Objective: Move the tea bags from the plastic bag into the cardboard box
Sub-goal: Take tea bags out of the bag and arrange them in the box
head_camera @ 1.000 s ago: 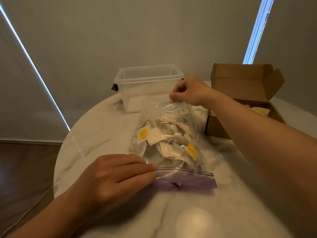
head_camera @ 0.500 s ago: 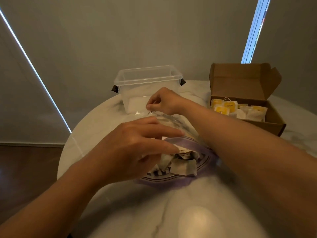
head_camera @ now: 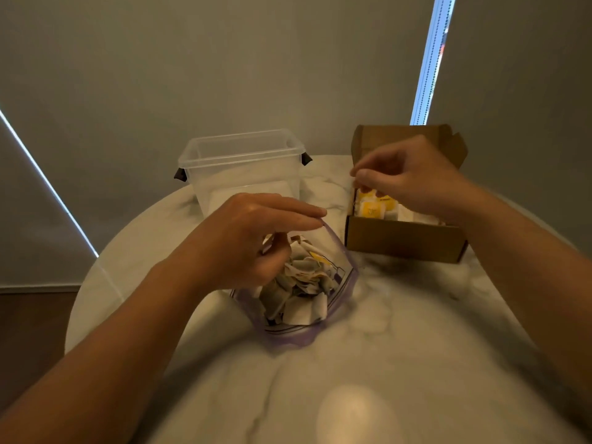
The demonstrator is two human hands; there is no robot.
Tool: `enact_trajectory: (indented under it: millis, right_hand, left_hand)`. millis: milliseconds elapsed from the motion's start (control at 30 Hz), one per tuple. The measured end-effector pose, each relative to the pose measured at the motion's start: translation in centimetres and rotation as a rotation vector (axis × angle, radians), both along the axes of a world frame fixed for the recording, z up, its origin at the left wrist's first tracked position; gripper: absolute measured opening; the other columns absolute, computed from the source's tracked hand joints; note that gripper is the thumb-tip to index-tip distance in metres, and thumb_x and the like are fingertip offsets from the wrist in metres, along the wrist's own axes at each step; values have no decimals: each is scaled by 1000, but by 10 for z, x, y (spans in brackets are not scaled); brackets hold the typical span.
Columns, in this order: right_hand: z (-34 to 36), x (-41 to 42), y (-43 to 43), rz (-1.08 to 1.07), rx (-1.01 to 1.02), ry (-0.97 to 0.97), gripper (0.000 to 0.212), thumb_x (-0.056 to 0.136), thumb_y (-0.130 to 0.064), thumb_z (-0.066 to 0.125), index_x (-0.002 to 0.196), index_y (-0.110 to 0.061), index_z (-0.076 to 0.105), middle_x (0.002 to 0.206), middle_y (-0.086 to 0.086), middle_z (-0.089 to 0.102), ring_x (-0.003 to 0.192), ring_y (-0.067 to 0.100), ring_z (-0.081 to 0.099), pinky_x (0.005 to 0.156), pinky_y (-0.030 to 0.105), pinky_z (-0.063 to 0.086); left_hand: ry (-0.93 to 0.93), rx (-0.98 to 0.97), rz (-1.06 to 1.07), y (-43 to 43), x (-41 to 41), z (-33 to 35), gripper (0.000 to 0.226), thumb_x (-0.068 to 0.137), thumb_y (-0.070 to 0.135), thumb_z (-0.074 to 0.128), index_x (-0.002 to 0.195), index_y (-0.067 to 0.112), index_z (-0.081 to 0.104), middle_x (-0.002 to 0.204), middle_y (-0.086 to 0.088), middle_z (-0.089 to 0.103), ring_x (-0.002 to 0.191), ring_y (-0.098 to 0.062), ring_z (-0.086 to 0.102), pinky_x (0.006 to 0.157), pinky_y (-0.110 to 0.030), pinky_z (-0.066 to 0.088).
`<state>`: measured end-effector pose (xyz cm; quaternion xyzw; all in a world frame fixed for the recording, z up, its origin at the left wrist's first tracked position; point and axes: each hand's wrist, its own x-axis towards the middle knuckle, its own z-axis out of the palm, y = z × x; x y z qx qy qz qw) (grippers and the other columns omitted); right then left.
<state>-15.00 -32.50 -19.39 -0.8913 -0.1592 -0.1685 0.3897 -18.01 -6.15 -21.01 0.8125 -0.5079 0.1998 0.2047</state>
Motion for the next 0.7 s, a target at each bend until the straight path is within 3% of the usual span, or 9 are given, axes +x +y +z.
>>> enact_trajectory:
  millis: [133, 267, 367, 567, 700]
  right_hand:
    - [-13, -28, -9, 26, 58, -2, 14, 90, -22, 67, 101, -19, 75, 87, -7, 74, 82, 8, 71, 70, 24, 57]
    - [-17, -40, -9, 50, 89, -9, 11, 89, -21, 68, 97, -21, 76, 84, -8, 74, 80, 9, 71, 70, 23, 56]
    - [-20, -42, -14, 44, 67, -19, 10, 88, -23, 69, 93, -22, 77, 81, -11, 74, 80, 7, 70, 72, 28, 59]
    - [-24, -46, -8, 66, 32, -18, 9, 87, -25, 70, 92, -25, 77, 81, -15, 73, 81, 3, 68, 74, 27, 58]
    - [-30, -53, 11, 168, -44, -28, 13, 86, -20, 71, 98, -23, 76, 86, -12, 72, 81, 3, 67, 72, 21, 57]
  left_hand:
    - [-8, -67, 60, -4, 6, -1, 45, 77, 2, 54, 115, 18, 71, 122, 7, 67, 90, -7, 69, 57, -26, 56]
    - [-28, -181, 139, -3, 11, -4, 45, 76, 0, 52, 115, 14, 72, 121, 2, 68, 103, -10, 68, 64, -20, 57]
    - [-47, -221, 217, -8, 15, -6, 45, 78, 3, 51, 117, 13, 70, 122, 2, 66, 100, -10, 68, 66, -16, 57]
    - [0, -165, 216, -16, 18, -5, 47, 76, 4, 52, 118, 14, 71, 123, 3, 67, 90, 11, 59, 70, -2, 45]
    - [60, -105, 130, -9, 15, -8, 48, 76, 5, 54, 120, 19, 70, 126, 8, 65, 103, 3, 63, 71, -8, 49]
